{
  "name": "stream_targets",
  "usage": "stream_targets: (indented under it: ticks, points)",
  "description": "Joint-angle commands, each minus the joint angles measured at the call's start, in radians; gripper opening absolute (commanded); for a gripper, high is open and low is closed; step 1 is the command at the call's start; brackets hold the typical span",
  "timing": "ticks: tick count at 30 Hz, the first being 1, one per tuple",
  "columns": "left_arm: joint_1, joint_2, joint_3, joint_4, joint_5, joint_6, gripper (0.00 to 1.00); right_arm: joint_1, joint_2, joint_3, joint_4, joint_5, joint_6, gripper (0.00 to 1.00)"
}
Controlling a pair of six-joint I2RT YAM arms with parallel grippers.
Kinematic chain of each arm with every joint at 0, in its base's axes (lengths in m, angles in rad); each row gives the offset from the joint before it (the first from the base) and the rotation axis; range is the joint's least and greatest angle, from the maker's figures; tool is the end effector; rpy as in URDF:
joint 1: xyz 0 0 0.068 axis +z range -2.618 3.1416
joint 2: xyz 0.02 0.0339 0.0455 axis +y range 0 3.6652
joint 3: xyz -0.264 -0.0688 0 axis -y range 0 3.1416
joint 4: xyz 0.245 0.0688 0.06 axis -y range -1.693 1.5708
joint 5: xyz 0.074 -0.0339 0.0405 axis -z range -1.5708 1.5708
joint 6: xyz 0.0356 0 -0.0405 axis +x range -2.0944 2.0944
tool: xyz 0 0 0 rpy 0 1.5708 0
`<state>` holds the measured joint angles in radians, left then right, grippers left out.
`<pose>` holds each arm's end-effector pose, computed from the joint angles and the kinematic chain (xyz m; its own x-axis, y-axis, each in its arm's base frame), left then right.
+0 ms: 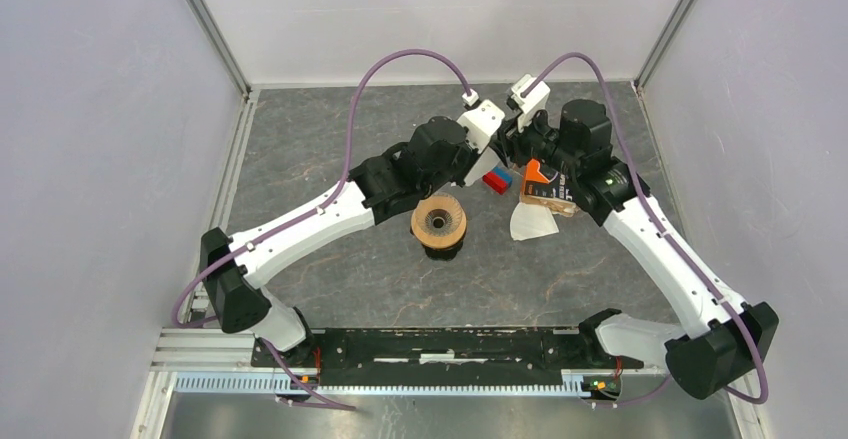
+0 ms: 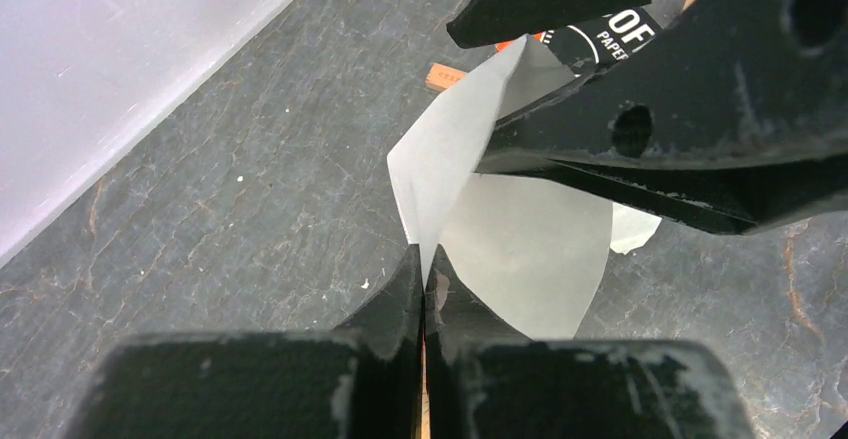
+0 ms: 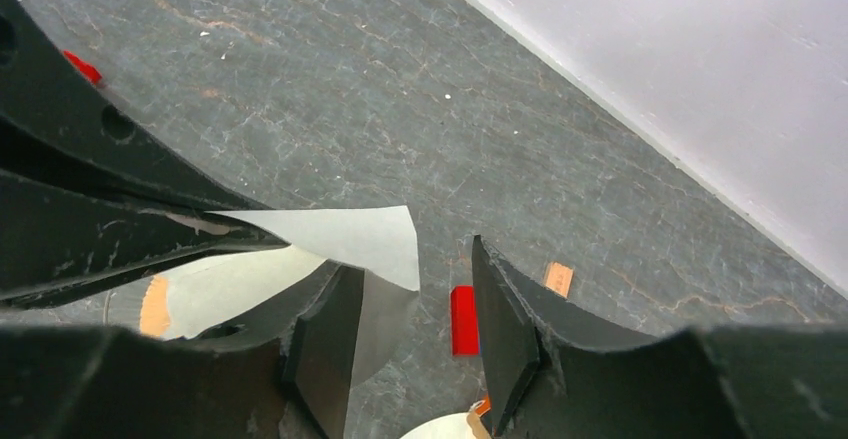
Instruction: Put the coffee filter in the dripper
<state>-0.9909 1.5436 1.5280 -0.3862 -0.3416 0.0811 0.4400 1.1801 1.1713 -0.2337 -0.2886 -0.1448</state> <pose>0.2060 -0.2927 0.3915 -0.1634 0.3888 -0.9067 0.6346 0.7451 0.2051 0.2399 0.1241 0.3895 -0.1200 -0.2094 -0.9704 -0.6828 0.7271 -0.0724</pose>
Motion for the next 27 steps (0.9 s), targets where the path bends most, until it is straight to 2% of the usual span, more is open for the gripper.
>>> stream_targets:
  ticks: [1,10,17,20,23,26,27]
  points:
    - [-0.005,-0.039,-0.008,0.044,-0.004,0.053,0.02,-0.004,-0.039,-0.022,0.059,-0.029,-0.034,0.47]
    - [-0.005,-0.045,-0.018,0.044,0.005,0.059,0.02,-0.004,-0.057,-0.060,0.095,-0.093,-0.060,0.26]
    - [-0.005,-0.053,-0.023,0.046,0.004,0.068,0.02,-0.005,-0.068,-0.084,0.104,-0.072,-0.070,0.00]
    - [-0.004,-0.058,-0.019,0.050,0.003,0.076,0.03,-0.006,-0.072,-0.086,0.102,-0.047,-0.059,0.00]
    - [-0.003,-0.059,-0.002,0.051,-0.001,0.076,0.16,-0.008,-0.070,-0.079,0.098,0.019,-0.032,0.00]
    - [-0.002,-0.058,0.027,0.034,0.021,0.064,0.44,-0.012,-0.062,-0.061,0.088,0.090,0.004,0.00]
    - [0.000,-0.056,0.037,0.030,0.026,0.059,0.58,-0.014,-0.059,-0.054,0.085,0.110,0.025,0.00]
